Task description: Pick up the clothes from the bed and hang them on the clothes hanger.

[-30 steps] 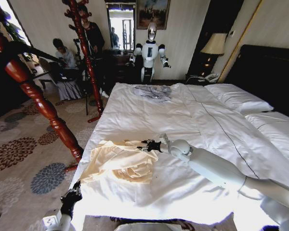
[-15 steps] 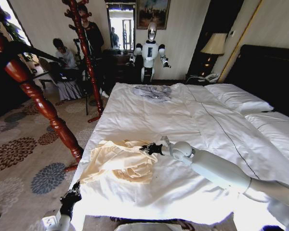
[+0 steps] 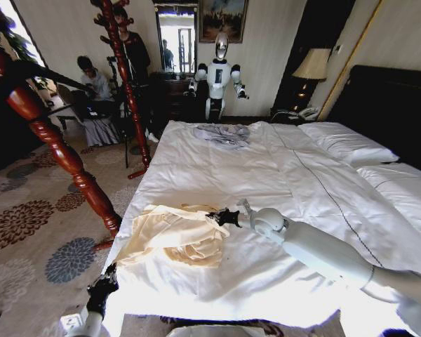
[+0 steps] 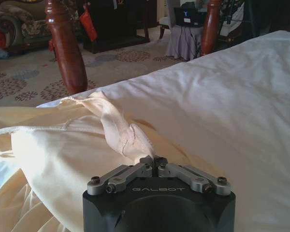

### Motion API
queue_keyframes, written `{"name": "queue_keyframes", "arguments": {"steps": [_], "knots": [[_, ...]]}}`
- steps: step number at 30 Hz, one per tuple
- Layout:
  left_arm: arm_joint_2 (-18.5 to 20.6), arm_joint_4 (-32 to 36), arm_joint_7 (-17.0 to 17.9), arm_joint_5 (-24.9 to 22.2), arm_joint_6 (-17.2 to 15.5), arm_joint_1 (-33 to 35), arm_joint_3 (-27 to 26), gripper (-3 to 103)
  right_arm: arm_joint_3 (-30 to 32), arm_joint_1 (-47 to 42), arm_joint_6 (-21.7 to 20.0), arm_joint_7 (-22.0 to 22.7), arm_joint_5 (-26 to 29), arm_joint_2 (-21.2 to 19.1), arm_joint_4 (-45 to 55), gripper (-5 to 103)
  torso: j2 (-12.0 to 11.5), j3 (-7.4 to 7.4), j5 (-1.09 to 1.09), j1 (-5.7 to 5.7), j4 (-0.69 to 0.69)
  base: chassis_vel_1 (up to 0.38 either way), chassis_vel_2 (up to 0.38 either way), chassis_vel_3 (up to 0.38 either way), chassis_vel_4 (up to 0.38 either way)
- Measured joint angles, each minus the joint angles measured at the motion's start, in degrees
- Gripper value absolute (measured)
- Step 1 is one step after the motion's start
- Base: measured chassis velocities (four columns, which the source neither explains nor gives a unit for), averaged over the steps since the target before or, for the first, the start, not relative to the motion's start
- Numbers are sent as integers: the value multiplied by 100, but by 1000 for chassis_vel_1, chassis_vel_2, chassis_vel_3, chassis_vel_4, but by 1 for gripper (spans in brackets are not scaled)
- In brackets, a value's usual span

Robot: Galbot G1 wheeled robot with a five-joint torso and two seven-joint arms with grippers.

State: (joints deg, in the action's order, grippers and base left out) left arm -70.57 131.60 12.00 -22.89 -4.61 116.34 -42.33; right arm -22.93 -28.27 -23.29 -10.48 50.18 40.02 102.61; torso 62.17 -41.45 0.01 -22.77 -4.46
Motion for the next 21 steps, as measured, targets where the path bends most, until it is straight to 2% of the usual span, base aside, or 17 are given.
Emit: {"name": "queue_keyframes", "arguments": {"steps": [2, 3, 6, 8, 9, 11, 12, 13, 15, 17, 18, 19, 21], "knots": [[138, 263, 90, -87, -223, -142, -27, 2, 421, -252, 26, 91, 36, -131, 179, 0, 0, 0, -1, 0, -1, 0, 0, 0, 0], [138, 263, 90, -87, -223, -142, -27, 2, 421, -252, 26, 91, 36, -131, 179, 0, 0, 0, -1, 0, -1, 0, 0, 0, 0], [475, 568, 323, -376, -597, -542, -45, 2, 1284, -741, 166, 337, 148, -323, 451, 0, 0, 0, -1, 0, -1, 0, 0, 0, 0], [531, 600, 367, -430, -641, -604, -45, 2, 1462, -844, 180, 383, 186, -360, 501, 0, 0, 0, -1, 0, 0, 0, 0, 0, 0], [729, 710, 524, -641, -789, -839, -21, 2, 1998, -1157, 204, 485, 268, -474, 642, 0, 0, 0, -1, 0, -1, 0, 0, 0, 0], [899, 821, 666, -852, -935, -1076, 48, 2, 2614, -1623, 228, 589, 328, -616, 810, 0, 0, 0, -2, 0, -2, 0, 0, 0, 0], [954, 861, 701, -920, -982, -1168, 71, 2, 2882, -1854, 234, 644, 351, -670, 887, 0, -1, 0, 0, 0, -2, 0, 0, 0, 0], [954, 861, 701, -920, -982, -1168, 71, 2, 2882, -1854, 234, 644, 351, -670, 887, 0, -1, 0, 0, 0, -2, 0, 0, 0, 0], [1212, 1022, 764, -1252, -1169, -1461, 67, 2, 3656, -2511, 244, 867, 398, -758, 1134, 0, -1, 0, -1, 0, -5, 0, 0, 0, 0], [1398, 1087, 783, -1448, -1230, -1511, -5, 2, 3865, -2662, 261, 982, 413, -749, 1205, 0, -1, 0, 0, 0, -4, 0, 0, 0, 0], [1649, 1155, 793, -1633, -1278, -1539, -119, 2, 3975, -2671, 270, 1146, 494, -681, 1252, 0, -1, 0, -1, 0, 0, 0, 0, 0, 0], [1649, 1155, 793, -1633, -1278, -1539, -119, 2, 3975, -2671, 270, 1146, 494, -681, 1252, 0, -1, 0, -1, 0, 0, 0, 0, 0, 0], [2053, 1181, 829, -1885, -1337, -1697, -232, 2, 4077, -2581, 254, 1345, 642, -601, 1335, 0, -1, 0, 1, 0, 5, 0, 0, 0, 0]]}}
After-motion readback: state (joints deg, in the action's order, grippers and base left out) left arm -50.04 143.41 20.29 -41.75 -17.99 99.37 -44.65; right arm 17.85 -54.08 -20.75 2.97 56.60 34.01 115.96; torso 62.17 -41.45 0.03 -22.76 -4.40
